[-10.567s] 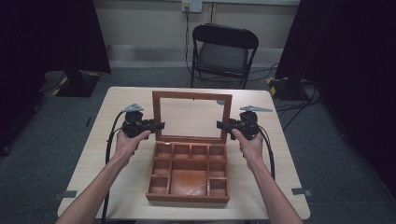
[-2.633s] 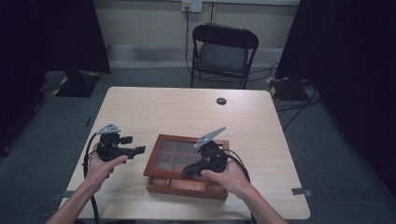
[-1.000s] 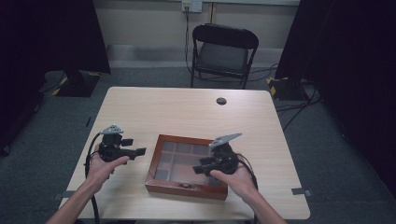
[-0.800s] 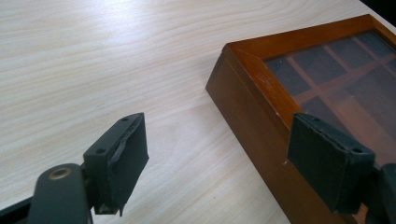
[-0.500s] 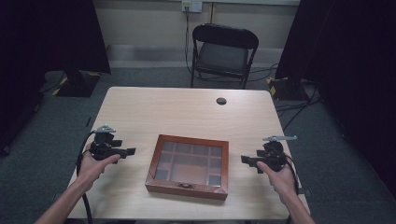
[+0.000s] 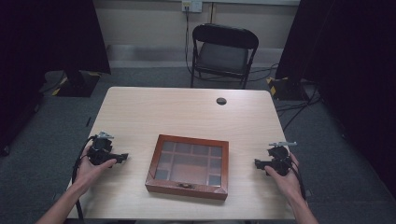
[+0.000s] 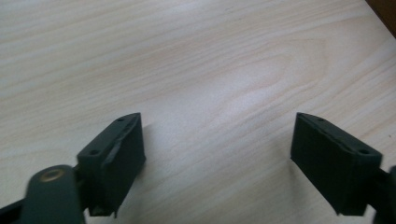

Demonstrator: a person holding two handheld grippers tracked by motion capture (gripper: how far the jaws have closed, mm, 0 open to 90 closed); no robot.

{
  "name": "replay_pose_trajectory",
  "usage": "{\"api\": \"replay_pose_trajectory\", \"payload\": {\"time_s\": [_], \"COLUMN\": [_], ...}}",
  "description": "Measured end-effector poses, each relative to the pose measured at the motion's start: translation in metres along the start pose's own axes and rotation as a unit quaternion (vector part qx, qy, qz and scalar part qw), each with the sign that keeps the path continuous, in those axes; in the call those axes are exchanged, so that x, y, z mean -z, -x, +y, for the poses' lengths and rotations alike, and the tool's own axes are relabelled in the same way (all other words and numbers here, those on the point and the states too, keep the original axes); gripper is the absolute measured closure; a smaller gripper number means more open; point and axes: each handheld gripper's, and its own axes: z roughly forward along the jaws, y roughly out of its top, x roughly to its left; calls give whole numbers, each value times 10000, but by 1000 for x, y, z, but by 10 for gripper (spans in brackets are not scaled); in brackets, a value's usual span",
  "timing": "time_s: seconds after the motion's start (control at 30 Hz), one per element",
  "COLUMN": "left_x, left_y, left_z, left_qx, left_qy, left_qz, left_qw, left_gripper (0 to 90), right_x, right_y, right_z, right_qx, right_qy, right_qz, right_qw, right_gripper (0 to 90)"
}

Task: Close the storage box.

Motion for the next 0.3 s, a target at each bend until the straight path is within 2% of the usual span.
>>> {"api": "replay_pose_trajectory", "payload": {"time_s": [0.03, 0.07, 0.13, 0.2, 0.3], "left_x": [-3, -3, -6, -10, -11], "left_y": [2, 3, 5, 4, 3], "left_z": [-2, -3, -5, -7, -7], "left_qx": [6, -52, 54, 22, -55], "left_qy": [144, 146, 298, 499, 495], "left_qz": [-78, -64, -10, -58, -59], "left_qw": [9999, 9999, 9995, 9987, 9987], "left_gripper": [123, 90, 54, 0, 0], "right_x": [-2, -4, -7, -10, -10], "right_y": [-2, -3, -6, -6, -7], "right_z": [-2, -5, -9, -11, -11], "right_qx": [47, 68, 125, 120, 106], "right_qy": [122, 190, 412, 691, 696], "right_qz": [46, 83, 114, 124, 117], "right_qw": [9999, 9998, 9990, 9975, 9975], "right_gripper": [59, 13, 0, 0, 0]}}
